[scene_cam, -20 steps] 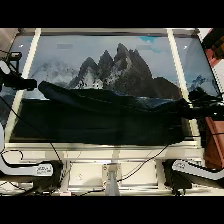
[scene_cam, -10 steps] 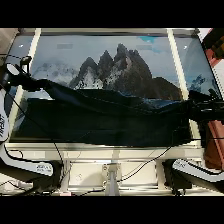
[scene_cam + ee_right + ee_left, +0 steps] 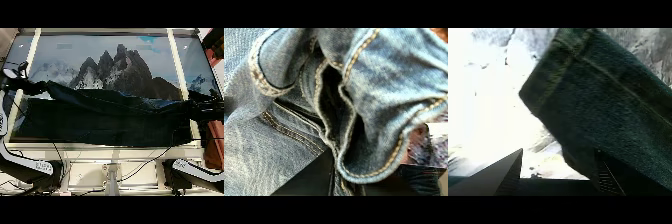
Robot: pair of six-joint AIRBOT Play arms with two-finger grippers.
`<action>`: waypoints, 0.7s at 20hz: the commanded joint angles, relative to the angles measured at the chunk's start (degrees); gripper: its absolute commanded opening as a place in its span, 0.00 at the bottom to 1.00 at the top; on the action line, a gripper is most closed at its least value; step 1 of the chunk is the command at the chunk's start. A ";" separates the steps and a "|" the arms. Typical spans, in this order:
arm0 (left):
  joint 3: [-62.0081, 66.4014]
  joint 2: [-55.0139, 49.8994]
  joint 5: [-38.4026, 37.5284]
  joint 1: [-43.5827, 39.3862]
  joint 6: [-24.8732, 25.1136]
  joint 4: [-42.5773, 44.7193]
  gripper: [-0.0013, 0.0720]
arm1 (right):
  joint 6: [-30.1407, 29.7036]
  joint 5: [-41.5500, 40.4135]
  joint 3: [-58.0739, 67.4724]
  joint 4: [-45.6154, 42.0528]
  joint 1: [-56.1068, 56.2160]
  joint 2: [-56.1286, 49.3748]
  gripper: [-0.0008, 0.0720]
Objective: Fold the clothes and pants, and hang the long-sleeved shirts on hangers.
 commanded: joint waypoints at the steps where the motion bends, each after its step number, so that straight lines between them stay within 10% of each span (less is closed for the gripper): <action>1: 0.04 -0.11 -2.73 5.73 1.86 -7.48 0.54 | 0.02 -0.20 0.04 0.04 -0.02 0.04 0.08; 3: 0.02 -0.31 -3.15 7.52 1.81 -7.48 0.42 | 0.02 -0.22 0.04 0.02 -0.02 0.04 0.08; 14: 0.04 -5.99 3.23 -0.35 7.10 -7.63 0.42 | 0.04 -1.55 0.04 -0.02 -0.02 0.04 0.08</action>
